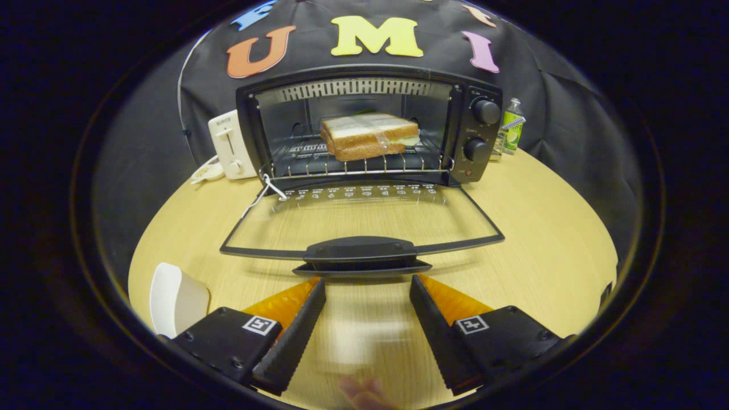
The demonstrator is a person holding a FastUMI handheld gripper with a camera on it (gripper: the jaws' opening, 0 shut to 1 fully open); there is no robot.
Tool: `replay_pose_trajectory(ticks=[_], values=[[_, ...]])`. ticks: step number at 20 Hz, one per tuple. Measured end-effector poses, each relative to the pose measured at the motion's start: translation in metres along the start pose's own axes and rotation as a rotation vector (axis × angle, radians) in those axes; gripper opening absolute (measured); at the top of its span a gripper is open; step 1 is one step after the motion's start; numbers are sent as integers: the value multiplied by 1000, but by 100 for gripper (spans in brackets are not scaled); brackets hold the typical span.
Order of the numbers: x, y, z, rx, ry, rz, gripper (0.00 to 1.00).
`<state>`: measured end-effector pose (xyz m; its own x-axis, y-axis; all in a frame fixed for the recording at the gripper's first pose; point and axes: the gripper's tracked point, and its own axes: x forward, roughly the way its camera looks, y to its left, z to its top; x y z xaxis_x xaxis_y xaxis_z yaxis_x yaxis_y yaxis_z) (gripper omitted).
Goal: Open the toaster oven, put the food inside, and close the toaster oven door.
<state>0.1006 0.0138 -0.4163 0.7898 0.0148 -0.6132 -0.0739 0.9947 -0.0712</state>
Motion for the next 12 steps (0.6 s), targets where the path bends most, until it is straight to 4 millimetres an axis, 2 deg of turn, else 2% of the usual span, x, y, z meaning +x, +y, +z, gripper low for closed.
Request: replay_pose_trajectory(ticks=[3, 5, 9, 12], values=[[0, -1, 0, -1, -8, 25, 99], [-8, -1, 6, 12, -32, 47, 99], [-36, 0, 31, -26, -166, 38, 99], [-43, -2, 44, -71, -241, 22, 99]])
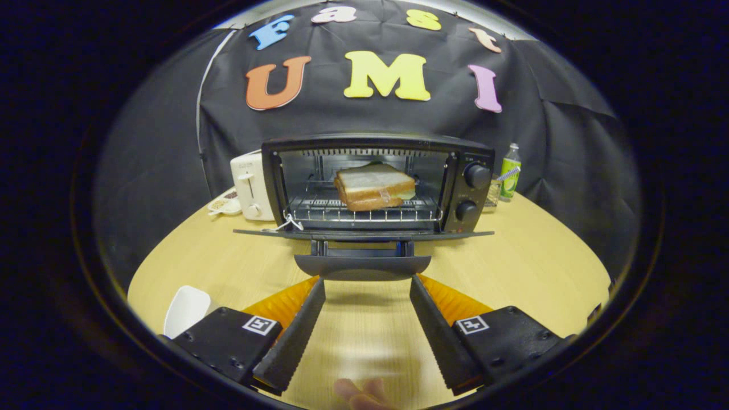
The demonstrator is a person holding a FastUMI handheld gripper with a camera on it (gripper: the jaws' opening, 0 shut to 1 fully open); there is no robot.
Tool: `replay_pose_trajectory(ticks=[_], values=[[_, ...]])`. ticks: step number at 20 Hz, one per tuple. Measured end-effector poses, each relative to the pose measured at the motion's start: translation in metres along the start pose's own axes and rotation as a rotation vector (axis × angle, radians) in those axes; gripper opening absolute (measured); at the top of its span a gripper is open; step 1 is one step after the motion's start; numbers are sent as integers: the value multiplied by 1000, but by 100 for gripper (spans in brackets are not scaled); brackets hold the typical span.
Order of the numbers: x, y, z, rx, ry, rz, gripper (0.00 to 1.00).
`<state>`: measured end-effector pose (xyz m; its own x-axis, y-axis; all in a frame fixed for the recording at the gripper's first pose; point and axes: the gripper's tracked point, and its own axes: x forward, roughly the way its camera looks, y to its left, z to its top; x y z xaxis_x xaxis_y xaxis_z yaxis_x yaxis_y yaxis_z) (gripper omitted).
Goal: Open the toaster oven, put the food inside, and close the toaster oven door.
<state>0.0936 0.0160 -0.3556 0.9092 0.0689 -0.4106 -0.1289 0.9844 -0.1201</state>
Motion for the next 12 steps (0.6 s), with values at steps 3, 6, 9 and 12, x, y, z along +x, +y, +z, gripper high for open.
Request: replay_pose_trajectory(ticks=[3, 6, 9, 12], values=[[13, 0, 23, -1, -35, -13, 99], [20, 0, 39, -34, -75, -31, 99], [20, 1, 50, -46, -108, -30, 99], [26, 3, 67, -39, -132, -23, 99]])
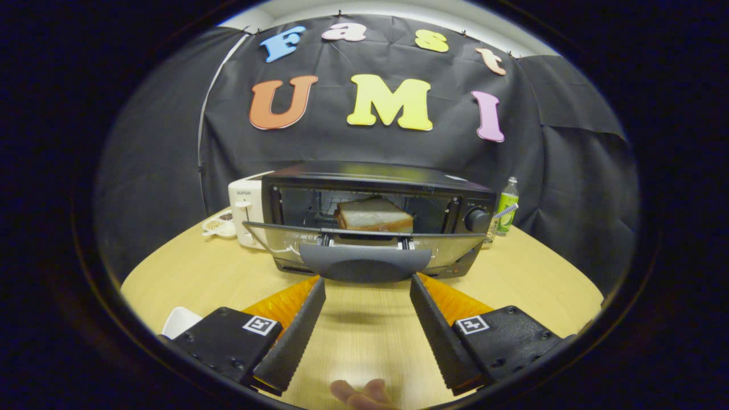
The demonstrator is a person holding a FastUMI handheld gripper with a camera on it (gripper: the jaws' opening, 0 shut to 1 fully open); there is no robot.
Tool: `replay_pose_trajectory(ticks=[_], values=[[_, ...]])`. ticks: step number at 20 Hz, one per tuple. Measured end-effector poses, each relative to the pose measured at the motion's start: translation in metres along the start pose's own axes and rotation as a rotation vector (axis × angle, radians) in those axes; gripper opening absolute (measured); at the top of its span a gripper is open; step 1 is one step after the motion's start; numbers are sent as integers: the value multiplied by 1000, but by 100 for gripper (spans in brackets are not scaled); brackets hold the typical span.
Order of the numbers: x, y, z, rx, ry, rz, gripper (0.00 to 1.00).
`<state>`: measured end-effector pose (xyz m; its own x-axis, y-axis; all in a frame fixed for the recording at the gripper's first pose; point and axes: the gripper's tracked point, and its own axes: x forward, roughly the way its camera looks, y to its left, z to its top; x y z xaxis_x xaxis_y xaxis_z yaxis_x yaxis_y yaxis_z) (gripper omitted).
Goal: Open the toaster oven, put the food inside, and close the toaster oven door.
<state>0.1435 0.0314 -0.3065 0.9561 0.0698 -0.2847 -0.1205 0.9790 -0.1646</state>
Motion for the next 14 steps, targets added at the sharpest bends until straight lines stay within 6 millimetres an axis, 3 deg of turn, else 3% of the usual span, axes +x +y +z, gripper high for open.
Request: replay_pose_trajectory(ticks=[3, 6, 9, 14], values=[[12, 8, -6, 34, 74, 50, 99], [3, 14, -4, 56, 93, 92, 99], [-18, 8, 9, 42, 70, 90, 99], [-80, -10, 67, 30, -25, 70, 99]])
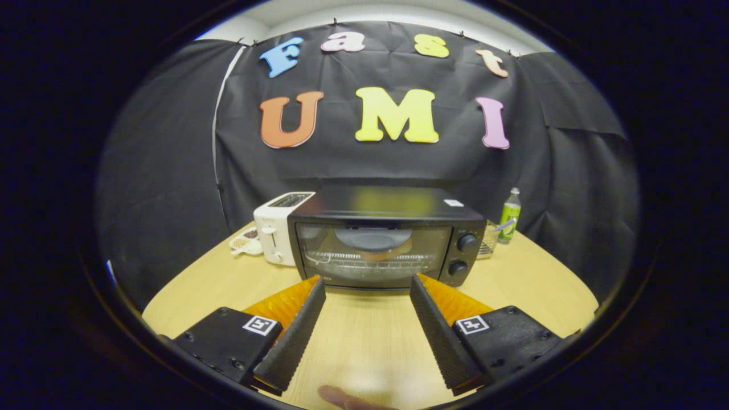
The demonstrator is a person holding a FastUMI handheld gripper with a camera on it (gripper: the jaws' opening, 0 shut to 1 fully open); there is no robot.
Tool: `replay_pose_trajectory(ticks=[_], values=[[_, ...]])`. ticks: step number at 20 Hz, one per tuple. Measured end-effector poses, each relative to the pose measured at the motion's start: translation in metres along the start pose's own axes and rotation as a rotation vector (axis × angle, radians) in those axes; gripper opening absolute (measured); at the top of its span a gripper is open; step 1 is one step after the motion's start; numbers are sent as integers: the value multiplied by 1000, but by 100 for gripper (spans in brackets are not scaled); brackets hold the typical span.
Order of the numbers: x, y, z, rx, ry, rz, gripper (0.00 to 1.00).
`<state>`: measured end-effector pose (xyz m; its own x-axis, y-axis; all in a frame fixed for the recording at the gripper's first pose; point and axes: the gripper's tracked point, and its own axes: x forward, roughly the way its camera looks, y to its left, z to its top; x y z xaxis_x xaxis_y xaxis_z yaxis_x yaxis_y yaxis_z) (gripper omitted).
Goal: Open the toaster oven, put the food inside, and close the toaster oven door.
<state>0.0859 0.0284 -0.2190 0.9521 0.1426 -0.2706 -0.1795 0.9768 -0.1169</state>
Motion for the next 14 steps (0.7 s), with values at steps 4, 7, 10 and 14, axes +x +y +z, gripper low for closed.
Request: replay_pose_trajectory(ticks=[4, 7, 10, 14], values=[[-69, -25, 76, 0, -135, -45, 98], [-118, -36, 113, 18, -220, -46, 98], [-158, -53, 139, 33, -294, -81, 98], [-184, -57, 168, 23, -342, -113, 98]])
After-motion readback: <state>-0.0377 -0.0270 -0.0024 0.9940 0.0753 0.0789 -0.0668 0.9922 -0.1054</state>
